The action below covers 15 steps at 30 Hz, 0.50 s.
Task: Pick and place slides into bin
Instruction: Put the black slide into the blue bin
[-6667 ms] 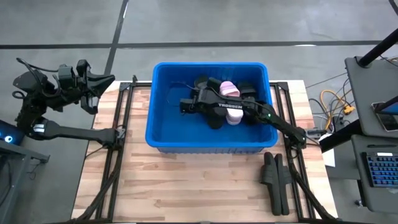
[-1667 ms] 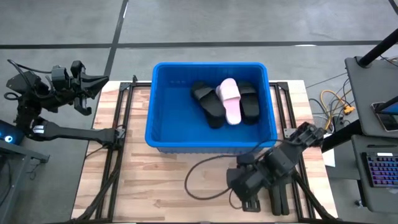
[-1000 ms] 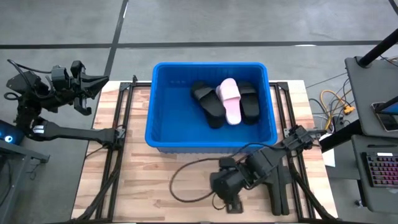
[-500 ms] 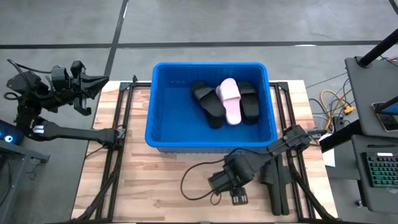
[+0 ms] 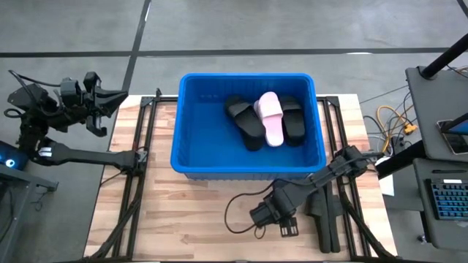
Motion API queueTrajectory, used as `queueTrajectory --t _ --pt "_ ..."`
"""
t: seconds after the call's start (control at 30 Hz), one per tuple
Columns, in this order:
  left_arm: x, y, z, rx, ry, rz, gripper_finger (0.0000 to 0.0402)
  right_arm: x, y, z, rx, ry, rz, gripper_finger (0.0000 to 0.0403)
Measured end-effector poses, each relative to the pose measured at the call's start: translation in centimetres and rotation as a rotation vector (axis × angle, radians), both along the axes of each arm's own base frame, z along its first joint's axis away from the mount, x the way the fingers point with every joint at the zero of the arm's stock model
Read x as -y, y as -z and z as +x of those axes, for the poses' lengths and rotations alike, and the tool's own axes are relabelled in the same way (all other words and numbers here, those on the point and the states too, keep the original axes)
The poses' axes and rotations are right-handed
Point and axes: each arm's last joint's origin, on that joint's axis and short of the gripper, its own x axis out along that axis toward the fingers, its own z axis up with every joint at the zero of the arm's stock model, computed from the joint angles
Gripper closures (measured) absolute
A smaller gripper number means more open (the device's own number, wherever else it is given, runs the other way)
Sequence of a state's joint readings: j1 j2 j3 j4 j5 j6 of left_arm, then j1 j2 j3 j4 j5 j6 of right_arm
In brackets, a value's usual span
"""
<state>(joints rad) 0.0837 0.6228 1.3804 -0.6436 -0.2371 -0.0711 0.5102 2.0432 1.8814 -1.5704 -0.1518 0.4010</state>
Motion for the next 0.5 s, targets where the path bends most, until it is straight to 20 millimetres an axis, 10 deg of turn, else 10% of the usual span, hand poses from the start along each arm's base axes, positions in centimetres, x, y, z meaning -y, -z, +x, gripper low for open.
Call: queueTrajectory --t 0.5 --pt "0.0 0.5 0.0 -0.056 0.001 -0.005 0.0393 0.2 2.9 -1.2 -0.264 0.398 0.007 0.0161"
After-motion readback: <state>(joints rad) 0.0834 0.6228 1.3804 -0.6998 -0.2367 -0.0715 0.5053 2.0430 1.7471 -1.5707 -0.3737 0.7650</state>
